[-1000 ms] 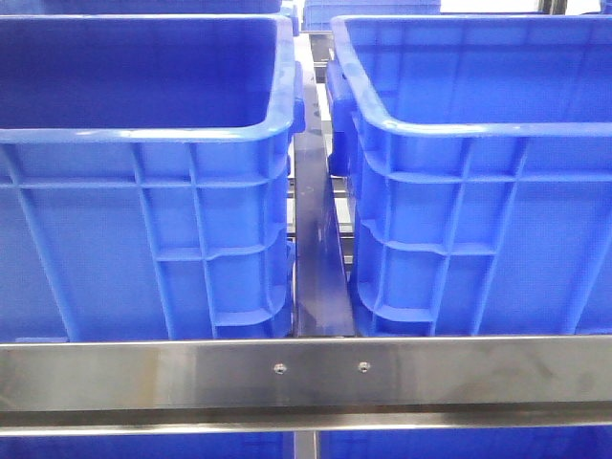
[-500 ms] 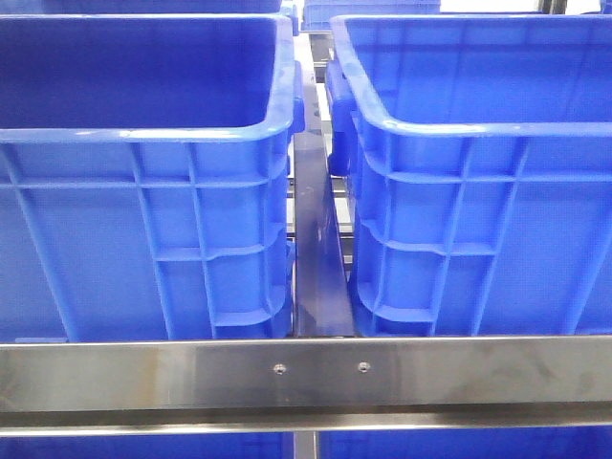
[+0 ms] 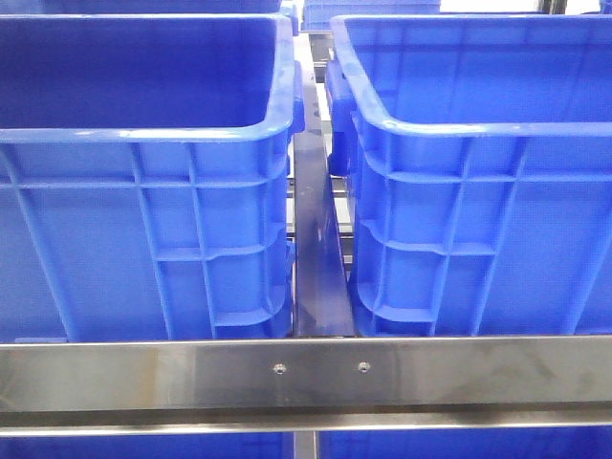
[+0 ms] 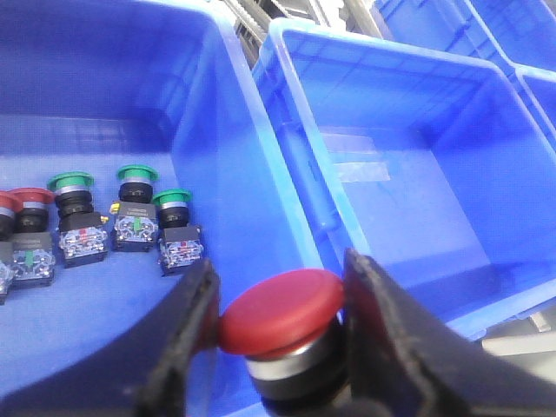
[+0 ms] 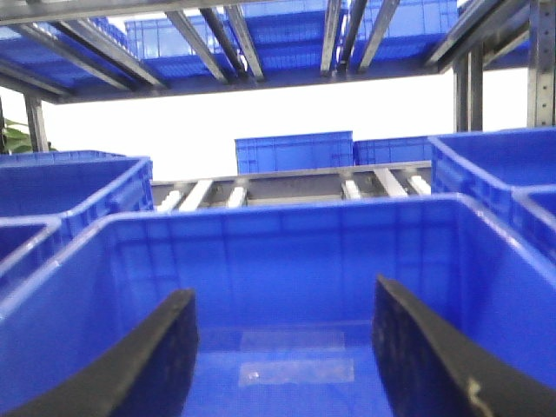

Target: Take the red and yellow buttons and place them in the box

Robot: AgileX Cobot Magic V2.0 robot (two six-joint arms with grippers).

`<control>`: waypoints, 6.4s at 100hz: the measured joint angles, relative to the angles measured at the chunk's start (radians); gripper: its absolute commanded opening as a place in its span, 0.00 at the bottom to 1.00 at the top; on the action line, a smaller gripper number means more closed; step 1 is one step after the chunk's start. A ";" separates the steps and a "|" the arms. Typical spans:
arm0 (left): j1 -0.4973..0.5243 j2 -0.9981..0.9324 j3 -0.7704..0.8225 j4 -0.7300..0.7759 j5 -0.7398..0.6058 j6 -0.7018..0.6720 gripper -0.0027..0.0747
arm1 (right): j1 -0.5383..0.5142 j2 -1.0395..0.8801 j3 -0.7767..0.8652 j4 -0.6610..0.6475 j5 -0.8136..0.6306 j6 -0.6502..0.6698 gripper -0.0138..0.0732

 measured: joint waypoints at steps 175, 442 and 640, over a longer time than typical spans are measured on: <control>0.000 0.000 0.000 -0.012 -0.009 0.000 0.01 | 0.634 1.367 -0.867 1.575 0.743 -1.054 0.71; 0.252 -0.435 0.226 0.363 0.130 0.023 0.65 | 0.684 1.513 -1.012 1.556 0.672 -1.080 0.16; 0.259 -0.834 0.398 0.396 0.209 0.024 0.01 | -0.077 1.604 -1.013 1.059 0.604 -0.923 0.16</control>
